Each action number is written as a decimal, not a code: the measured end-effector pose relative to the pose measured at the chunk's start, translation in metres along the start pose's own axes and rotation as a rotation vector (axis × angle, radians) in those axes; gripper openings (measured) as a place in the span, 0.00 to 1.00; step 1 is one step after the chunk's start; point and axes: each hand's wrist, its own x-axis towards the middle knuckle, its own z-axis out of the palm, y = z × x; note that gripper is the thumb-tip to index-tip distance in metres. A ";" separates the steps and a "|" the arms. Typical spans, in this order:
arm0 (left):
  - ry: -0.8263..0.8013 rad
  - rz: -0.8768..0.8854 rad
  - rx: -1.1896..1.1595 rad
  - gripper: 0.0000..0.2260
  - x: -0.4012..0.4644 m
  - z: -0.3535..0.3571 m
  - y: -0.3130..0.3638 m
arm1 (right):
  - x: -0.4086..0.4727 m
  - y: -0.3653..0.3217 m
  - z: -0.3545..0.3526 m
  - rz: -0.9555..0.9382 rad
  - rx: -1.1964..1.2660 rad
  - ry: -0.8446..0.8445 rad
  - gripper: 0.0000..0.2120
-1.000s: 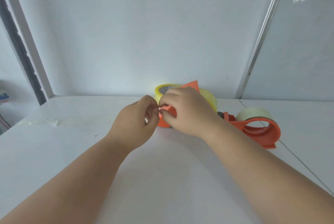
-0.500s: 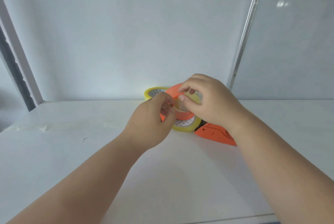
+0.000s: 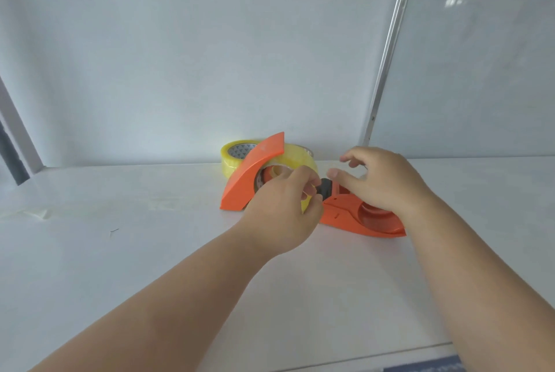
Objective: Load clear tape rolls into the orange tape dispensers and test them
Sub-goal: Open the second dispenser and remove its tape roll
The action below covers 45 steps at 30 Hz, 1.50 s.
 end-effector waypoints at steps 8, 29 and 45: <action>-0.019 -0.051 -0.007 0.06 -0.003 -0.001 -0.006 | -0.007 -0.006 -0.013 0.050 -0.081 -0.322 0.30; -0.131 -0.194 -0.087 0.05 -0.031 -0.042 -0.010 | -0.057 -0.085 -0.008 -0.098 -0.079 -0.422 0.23; -0.382 -0.320 -0.083 0.33 -0.125 -0.173 -0.066 | -0.056 -0.219 0.037 -0.089 0.498 -0.505 0.18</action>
